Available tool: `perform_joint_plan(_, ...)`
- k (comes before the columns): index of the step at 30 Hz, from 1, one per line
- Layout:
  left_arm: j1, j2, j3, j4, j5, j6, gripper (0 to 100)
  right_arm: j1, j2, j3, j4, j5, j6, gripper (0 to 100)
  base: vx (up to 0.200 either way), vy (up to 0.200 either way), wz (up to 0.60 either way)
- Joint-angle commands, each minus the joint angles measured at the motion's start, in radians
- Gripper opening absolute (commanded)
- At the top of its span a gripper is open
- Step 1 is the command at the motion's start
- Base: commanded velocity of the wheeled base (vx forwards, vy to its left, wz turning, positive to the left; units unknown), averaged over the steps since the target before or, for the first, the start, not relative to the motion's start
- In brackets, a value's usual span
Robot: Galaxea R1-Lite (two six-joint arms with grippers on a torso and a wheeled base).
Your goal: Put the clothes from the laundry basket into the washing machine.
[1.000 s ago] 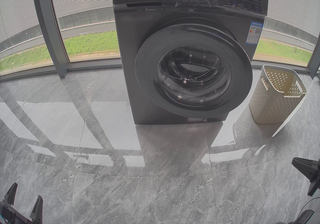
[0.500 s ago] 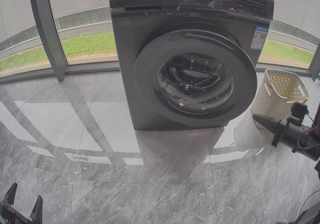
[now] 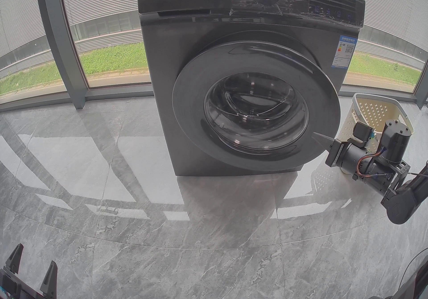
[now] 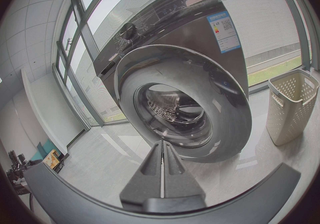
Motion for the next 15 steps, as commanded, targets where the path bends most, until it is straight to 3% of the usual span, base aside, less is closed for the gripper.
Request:
perform_joint_plan(1,-0.001,-0.011,0.018,0.0,0.0,0.0,100,-0.026,0.024,-0.008,-0.004,0.0,-0.001,0,0.0,0.0,0.0)
perform_joint_plan(4,0.001,-0.011,0.018,0.0,0.001,-0.003,100,-0.037,0.024,-0.01,-0.007,0.002,0.001,0,0.0,0.0,0.0)
perform_joint_plan(10,0.001,-0.011,0.018,0.0,0.001,-0.006,100,-0.037,0.026,-0.038,-0.008,0.0,0.003,0,0.2,0.0,0.0)
perform_joint_plan(15,-0.001,-0.011,0.018,-0.002,0.001,-0.006,100,-0.041,0.055,-0.094,-0.01,-0.003,-0.007,0,0.0,0.0,0.0)
